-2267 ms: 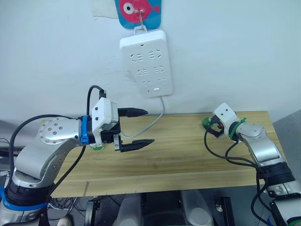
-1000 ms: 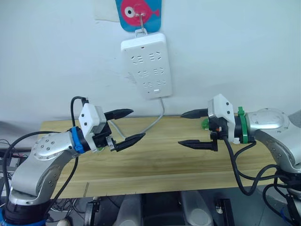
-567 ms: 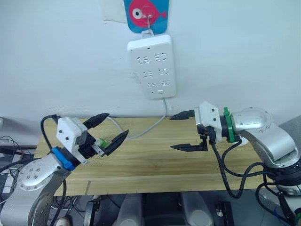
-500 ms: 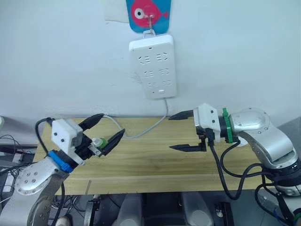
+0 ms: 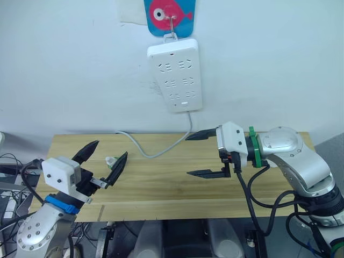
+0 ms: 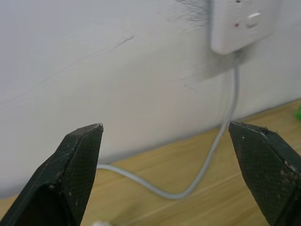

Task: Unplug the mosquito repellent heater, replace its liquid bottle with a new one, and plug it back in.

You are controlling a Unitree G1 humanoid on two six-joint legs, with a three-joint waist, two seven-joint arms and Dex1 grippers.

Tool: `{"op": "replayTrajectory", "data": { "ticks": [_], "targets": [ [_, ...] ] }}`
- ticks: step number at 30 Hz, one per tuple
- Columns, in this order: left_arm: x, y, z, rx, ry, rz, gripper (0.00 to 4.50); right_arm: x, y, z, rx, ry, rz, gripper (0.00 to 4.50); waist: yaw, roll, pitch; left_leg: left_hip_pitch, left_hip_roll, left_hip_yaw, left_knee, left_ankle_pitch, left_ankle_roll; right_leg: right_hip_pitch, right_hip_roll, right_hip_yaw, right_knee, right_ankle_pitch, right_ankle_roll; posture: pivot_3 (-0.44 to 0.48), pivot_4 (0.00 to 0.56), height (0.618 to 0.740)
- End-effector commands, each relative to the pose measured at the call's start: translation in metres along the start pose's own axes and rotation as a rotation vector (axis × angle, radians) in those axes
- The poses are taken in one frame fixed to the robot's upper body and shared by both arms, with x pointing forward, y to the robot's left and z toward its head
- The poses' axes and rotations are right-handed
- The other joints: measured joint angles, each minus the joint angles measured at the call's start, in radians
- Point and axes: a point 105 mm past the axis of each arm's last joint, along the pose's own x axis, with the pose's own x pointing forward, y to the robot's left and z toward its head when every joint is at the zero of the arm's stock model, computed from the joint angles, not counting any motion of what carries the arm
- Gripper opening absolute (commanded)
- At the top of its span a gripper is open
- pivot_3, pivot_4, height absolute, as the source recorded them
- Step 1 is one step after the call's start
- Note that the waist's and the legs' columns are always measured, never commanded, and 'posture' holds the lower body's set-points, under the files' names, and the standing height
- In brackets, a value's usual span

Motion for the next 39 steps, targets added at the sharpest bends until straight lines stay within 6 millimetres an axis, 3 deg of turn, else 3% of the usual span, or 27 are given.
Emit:
{"op": "replayTrajectory", "data": {
  "ticks": [1, 14, 30, 39],
  "targets": [
    [-0.008, 0.002, 0.007, 0.031, -0.066, 0.032, 4.5, 0.001, 0.009, 0.007, -0.014, -0.027, 0.023, 4.47, 0.002, 0.0, 0.008, 0.0, 0.0, 0.0, 0.0, 0.0, 0.0, 0.0, 0.0, 0.0, -0.001, 0.001, -0.001, -0.046, 0.427, 0.74],
    [-0.057, 0.012, -0.047, -0.009, 0.059, 0.163, 4.5, 0.0, -0.001, 0.008, 0.003, -0.003, -0.007, 4.47, 0.005, -0.001, 0.077, 0.0, 0.002, 0.0, -0.002, 0.0, 0.0, 0.001, 0.001, 0.001, -0.004, 0.003, -0.004, -0.06, 0.497, 0.74],
    [-0.046, 0.026, -0.093, 0.049, 0.107, 0.149, 4.5, -0.005, -0.013, 0.018, 0.015, 0.03, -0.043, 4.47, -0.002, 0.0, 0.117, -0.001, 0.003, 0.002, -0.004, 0.0, 0.0, -0.002, 0.001, 0.0, -0.006, 0.003, -0.004, -0.129, 0.537, 0.74],
    [-0.023, 0.043, -0.103, 0.085, 0.078, 0.14, 4.5, -0.011, -0.011, 0.022, 0.023, 0.048, -0.07, 4.47, -0.006, 0.0, 0.127, -0.001, 0.003, 0.002, -0.005, 0.0, 0.0, -0.003, 0.001, 0.0, -0.006, 0.003, -0.004, -0.179, 0.54, 0.74]
  ]
}}
